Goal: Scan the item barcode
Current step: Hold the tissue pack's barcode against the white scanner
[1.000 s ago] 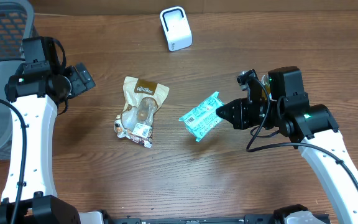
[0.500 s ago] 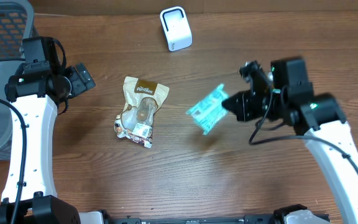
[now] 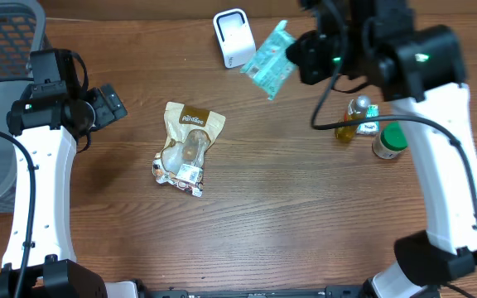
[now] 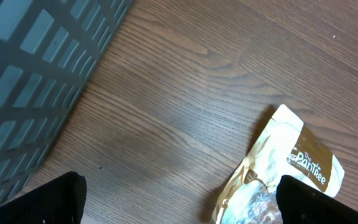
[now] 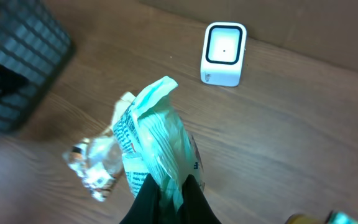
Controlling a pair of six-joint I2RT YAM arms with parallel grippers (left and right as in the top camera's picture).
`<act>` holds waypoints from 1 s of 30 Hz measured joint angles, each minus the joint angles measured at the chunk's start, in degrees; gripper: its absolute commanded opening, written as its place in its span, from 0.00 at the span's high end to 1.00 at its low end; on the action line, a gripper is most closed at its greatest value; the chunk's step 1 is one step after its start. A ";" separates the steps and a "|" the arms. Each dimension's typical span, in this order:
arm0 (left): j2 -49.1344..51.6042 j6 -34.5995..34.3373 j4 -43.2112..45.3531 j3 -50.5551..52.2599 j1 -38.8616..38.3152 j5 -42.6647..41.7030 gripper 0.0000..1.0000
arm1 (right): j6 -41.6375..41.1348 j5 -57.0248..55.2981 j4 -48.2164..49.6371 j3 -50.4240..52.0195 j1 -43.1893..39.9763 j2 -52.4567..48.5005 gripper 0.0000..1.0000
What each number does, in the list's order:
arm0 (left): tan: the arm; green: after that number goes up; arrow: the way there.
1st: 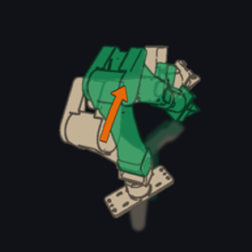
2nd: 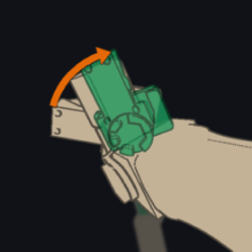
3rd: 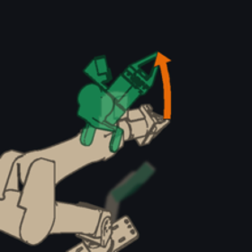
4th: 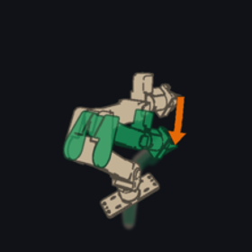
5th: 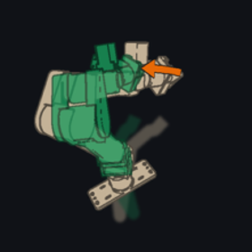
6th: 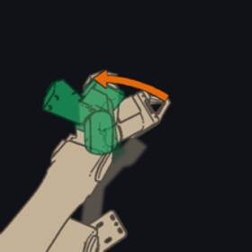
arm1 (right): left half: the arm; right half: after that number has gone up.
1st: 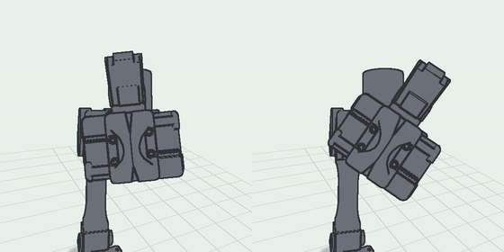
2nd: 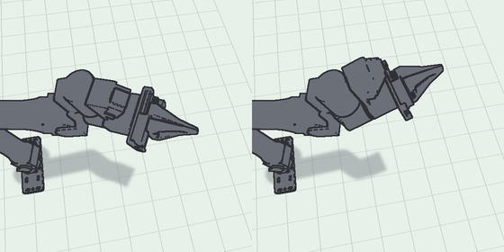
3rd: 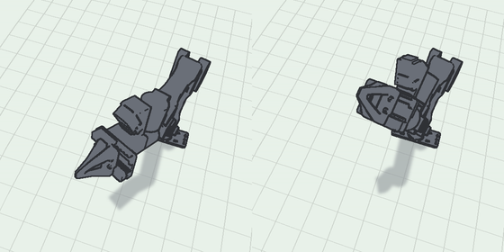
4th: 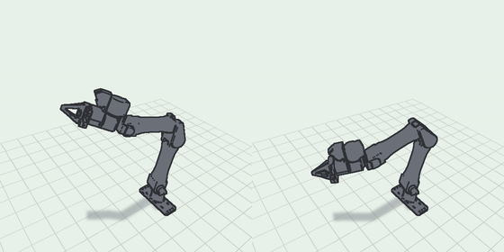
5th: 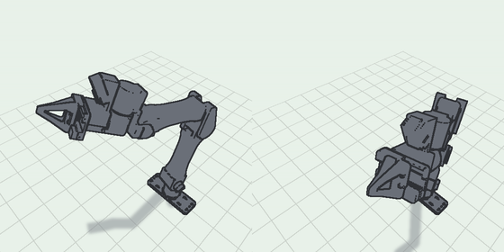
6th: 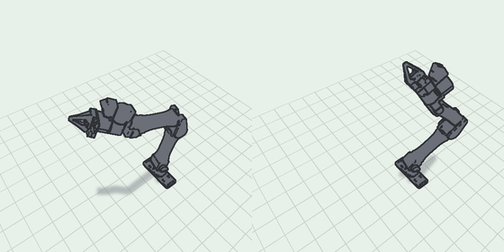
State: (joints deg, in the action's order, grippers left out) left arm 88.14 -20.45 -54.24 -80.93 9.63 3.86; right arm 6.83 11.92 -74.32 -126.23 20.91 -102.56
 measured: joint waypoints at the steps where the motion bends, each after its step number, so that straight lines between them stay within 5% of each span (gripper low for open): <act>1: -0.02 -0.02 -0.02 0.00 0.00 0.00 0.00 | 0.79 -1.01 0.35 -0.02 0.52 -0.50 0.96; 17: 0.00 -0.02 0.04 0.00 0.00 0.00 0.00 | 22.38 -34.40 34.45 -0.15 9.92 -21.38 0.96; 30: 0.00 0.00 -0.04 0.00 0.00 0.00 0.00 | 30.86 -44.41 59.84 -0.15 9.99 -34.73 0.96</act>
State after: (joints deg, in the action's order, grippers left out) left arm 88.14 -20.45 -54.28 -80.93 9.63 3.86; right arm 37.69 -32.49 -14.48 -126.39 30.89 -137.29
